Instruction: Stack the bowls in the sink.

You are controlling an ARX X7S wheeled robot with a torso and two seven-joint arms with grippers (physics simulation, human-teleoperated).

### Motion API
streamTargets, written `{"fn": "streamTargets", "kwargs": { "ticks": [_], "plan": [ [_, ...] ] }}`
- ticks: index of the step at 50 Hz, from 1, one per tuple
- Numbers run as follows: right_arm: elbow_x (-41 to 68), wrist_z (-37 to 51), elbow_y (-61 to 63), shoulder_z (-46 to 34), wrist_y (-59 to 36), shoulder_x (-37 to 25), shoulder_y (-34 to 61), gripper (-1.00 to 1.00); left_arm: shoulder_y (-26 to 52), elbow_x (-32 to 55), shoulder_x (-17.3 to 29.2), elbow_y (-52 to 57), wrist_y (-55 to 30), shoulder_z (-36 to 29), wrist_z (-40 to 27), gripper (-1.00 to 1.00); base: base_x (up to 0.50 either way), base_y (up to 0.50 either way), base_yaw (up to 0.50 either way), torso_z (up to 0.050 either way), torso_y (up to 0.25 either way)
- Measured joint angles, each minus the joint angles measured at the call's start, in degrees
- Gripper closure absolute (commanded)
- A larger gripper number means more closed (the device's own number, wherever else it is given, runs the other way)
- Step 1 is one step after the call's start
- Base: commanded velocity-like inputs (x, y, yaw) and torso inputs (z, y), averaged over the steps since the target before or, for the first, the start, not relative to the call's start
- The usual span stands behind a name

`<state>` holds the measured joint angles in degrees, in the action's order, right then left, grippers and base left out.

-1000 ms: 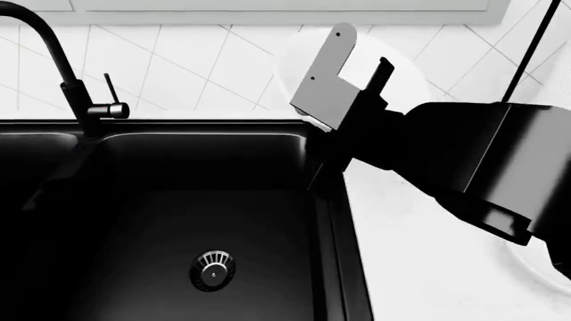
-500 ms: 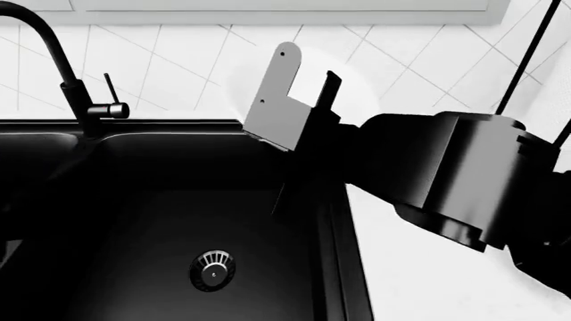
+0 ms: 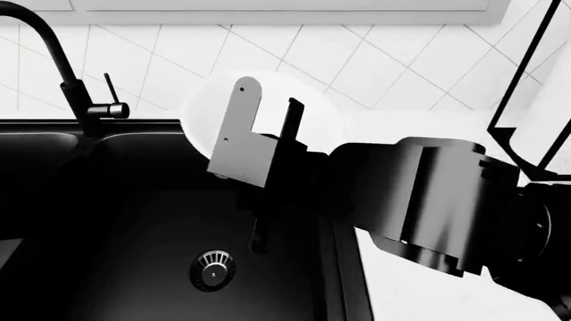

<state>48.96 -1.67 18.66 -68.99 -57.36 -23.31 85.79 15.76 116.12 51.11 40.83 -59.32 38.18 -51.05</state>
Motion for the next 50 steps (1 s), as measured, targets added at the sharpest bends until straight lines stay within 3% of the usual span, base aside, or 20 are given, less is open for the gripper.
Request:
{"fn": "streamTargets", "kwargs": {
  "ticks": [24,50],
  "plan": [
    [0.23,0.07,3.21,-3.06,1.37,2.90,-3.45,1.00,-0.35,0.33,0.13,0.47,0.41,0.19,0.09,-1.00,0.00,0.00,0.00,0.000,0.000],
    [-4.29,-3.37,-3.31,-5.88,7.83,8.05,-4.96,1.00,-1.70,0.24,-0.48,0.78,0.17,1.22,0.89,-1.00,0.00,0.00,0.00,0.000,0.000]
  ]
}}
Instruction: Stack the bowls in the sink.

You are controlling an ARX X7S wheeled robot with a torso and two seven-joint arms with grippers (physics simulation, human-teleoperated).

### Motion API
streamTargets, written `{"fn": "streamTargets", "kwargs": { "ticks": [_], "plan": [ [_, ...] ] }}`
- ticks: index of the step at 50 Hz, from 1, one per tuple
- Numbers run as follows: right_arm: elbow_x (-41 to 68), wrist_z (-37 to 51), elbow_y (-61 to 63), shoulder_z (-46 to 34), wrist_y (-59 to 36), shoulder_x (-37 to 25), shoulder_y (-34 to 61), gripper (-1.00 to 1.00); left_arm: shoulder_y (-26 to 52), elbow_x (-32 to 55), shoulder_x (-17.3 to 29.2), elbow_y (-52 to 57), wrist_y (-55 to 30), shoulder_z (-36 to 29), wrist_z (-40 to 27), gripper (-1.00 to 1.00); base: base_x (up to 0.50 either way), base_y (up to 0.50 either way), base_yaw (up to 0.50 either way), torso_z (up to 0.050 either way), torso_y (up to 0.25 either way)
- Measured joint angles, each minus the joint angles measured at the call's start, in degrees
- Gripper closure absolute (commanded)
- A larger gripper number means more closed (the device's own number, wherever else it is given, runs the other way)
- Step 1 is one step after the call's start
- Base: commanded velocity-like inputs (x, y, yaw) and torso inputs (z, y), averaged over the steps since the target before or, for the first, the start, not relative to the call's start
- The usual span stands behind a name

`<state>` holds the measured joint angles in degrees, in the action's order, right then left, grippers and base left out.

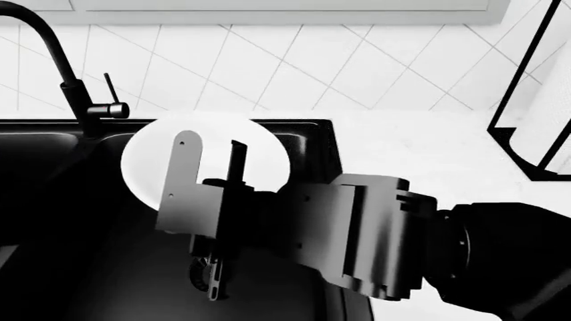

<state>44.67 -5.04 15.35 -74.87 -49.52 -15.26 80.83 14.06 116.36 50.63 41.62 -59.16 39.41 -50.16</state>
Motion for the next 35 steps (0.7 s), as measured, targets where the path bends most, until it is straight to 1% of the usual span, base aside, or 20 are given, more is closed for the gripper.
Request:
{"fn": "streamTargets", "kwargs": {
  "ticks": [15,35],
  "plan": [
    [-2.56,-2.65,-7.13,-2.32,4.00,4.43,-1.91,1.00,-1.05,-0.55,-0.60,-0.19,-0.49,1.10,0.93,-1.00,0.00,0.00,0.00,0.000,0.000],
    [-7.22,-5.45,-20.58,-5.42,12.87,10.51,-7.56,1.00,-1.64,-1.29,-1.23,-0.39,-0.63,1.12,1.69,-1.00,0.00,0.00,0.00,0.000,0.000]
  ]
}}
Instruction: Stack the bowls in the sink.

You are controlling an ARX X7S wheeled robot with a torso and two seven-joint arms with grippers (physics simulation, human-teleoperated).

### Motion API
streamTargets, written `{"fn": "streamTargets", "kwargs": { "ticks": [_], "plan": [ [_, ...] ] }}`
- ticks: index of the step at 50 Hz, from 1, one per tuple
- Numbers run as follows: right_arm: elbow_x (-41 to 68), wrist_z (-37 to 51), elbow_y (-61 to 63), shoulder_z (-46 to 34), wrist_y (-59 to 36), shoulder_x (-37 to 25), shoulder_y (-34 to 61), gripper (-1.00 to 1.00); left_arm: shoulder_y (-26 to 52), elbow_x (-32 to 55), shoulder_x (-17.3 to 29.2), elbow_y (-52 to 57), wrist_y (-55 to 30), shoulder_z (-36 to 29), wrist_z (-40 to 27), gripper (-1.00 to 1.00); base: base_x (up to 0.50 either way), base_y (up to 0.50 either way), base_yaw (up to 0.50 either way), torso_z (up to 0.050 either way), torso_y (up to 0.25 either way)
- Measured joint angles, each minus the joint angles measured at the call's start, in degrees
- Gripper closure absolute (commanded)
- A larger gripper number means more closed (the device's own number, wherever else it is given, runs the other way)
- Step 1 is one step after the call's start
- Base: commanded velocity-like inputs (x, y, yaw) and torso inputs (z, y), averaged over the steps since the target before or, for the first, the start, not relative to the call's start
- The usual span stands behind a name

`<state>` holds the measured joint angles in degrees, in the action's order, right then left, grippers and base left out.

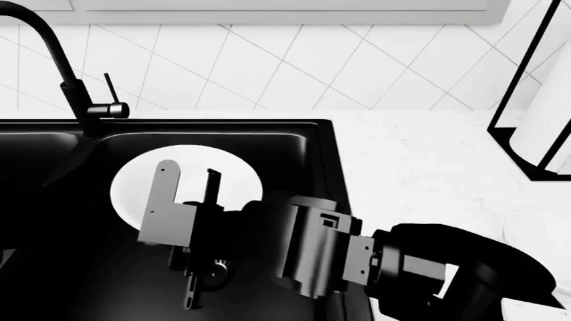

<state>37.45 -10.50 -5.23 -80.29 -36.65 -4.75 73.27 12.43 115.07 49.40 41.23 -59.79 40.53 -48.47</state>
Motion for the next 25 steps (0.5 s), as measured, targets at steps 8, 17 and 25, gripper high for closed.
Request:
{"fn": "streamTargets", "kwargs": {
  "ticks": [8,17,25],
  "plan": [
    [-1.32,-0.13,-3.45,-0.69,2.84,2.01,-1.58,1.00,-0.42,-0.19,-0.32,-0.03,-0.05,0.08,0.22,-1.00,0.00,0.00,0.00,0.000,0.000],
    [-1.05,0.74,-7.62,-3.15,6.94,3.59,-2.24,1.00,-0.83,-0.12,-0.53,0.11,0.03,0.14,0.26,-1.00,0.00,0.00,0.00,0.000,0.000],
    [-0.16,1.09,-12.17,-6.26,11.02,4.21,-2.95,1.00,-1.27,-0.19,-0.73,0.19,-0.02,0.43,0.46,-1.00,0.00,0.00,0.00,0.000,0.001]
  ]
}}
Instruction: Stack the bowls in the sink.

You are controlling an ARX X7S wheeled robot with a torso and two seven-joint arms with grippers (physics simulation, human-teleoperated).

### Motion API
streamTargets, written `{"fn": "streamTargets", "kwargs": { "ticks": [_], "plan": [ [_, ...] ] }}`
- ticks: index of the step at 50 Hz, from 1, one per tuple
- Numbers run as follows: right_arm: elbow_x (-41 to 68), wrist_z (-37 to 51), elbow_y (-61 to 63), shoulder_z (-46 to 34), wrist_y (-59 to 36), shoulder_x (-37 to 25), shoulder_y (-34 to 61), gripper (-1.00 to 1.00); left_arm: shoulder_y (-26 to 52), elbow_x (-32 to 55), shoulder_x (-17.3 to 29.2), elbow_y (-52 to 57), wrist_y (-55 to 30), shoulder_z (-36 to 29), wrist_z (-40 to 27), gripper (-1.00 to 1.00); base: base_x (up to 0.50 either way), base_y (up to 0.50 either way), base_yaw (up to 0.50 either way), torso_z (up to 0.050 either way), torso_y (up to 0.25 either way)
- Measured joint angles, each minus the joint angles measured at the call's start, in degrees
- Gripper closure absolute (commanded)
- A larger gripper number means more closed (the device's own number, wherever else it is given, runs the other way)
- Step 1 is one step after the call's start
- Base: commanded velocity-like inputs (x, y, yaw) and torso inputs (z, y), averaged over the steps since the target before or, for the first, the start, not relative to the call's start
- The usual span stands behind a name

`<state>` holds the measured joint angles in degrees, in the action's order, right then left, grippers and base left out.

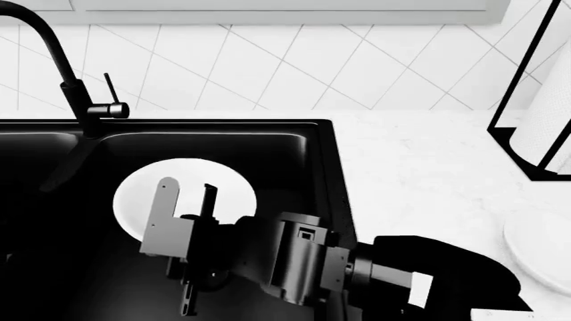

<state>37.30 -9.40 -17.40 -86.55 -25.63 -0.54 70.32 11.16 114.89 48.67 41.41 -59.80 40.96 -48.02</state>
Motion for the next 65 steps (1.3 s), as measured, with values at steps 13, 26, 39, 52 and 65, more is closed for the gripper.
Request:
{"fn": "streamTargets", "kwargs": {
  "ticks": [13,26,39,52,65],
  "plan": [
    [-1.41,-0.98,-5.08,-1.97,3.34,0.33,-3.15,1.00,-0.27,-0.31,-0.21,0.02,0.08,-0.10,0.17,-1.00,0.00,0.00,0.00,0.000,0.000],
    [-3.46,-1.63,-6.63,-2.47,4.05,0.43,-5.95,1.00,-0.57,-0.63,-0.37,0.00,0.11,-0.07,0.41,-1.00,0.00,0.00,0.00,0.000,0.000],
    [-5.16,-2.12,-7.85,-2.59,4.62,0.45,-8.00,1.00,-0.82,-0.89,-0.40,-0.14,0.13,0.04,0.72,-1.00,0.00,0.00,0.00,0.000,0.001],
    [-6.09,-2.51,-8.55,-2.61,4.86,0.46,-9.16,1.00,-1.20,-1.24,-0.61,-0.17,0.12,0.22,1.03,-1.00,0.00,0.00,0.00,0.000,0.000],
    [-6.93,-3.14,-9.30,-2.62,4.89,0.46,-10.03,1.00,-1.60,-1.75,-0.92,-0.20,0.05,0.31,1.40,-1.00,0.00,0.00,0.00,0.000,0.000]
  ]
}}
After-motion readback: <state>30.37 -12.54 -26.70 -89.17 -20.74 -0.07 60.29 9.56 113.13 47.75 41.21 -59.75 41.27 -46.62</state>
